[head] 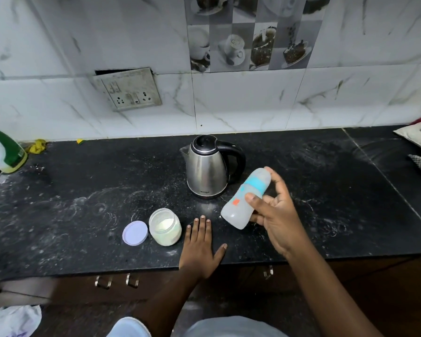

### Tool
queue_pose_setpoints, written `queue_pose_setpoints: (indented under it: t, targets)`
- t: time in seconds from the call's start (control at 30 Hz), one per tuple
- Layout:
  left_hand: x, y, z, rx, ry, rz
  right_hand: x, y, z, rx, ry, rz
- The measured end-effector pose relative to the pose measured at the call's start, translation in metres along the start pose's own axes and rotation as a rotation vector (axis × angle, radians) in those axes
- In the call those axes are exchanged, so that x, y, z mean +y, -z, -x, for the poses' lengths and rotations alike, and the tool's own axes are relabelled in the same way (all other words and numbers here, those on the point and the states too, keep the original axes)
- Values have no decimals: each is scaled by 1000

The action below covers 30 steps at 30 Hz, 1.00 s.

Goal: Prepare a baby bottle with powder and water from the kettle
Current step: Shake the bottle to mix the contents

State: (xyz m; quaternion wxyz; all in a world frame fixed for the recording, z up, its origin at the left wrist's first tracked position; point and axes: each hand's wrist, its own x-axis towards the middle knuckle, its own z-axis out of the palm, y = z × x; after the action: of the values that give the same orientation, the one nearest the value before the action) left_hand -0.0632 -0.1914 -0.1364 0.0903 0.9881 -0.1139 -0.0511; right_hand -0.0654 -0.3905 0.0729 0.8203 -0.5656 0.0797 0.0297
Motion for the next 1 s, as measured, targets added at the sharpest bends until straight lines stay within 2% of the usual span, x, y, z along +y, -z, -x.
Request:
queue_pose_setpoints:
  t: [0.17, 0.23, 0.33, 0.5, 0.73, 1.0]
  targets:
    - [0, 2, 0, -19, 0, -15, -4, 10, -14, 180, 34, -141]
    - [0, 2, 1, -6, 3, -1, 0, 9, -13, 158, 9, -104]
    - [1, 1, 1, -10, 7, 5, 7, 4, -4, 33, -32, 20]
    - [1, 4, 1, -27, 11, -3, 14, 13, -18, 191, 99, 120]
    - [0, 1, 0, -17, 16, 8, 60, 20, -33, 122, 191, 469]
    - [1, 4, 2, -42, 22, 7, 108, 21, -40, 10, 183, 892]
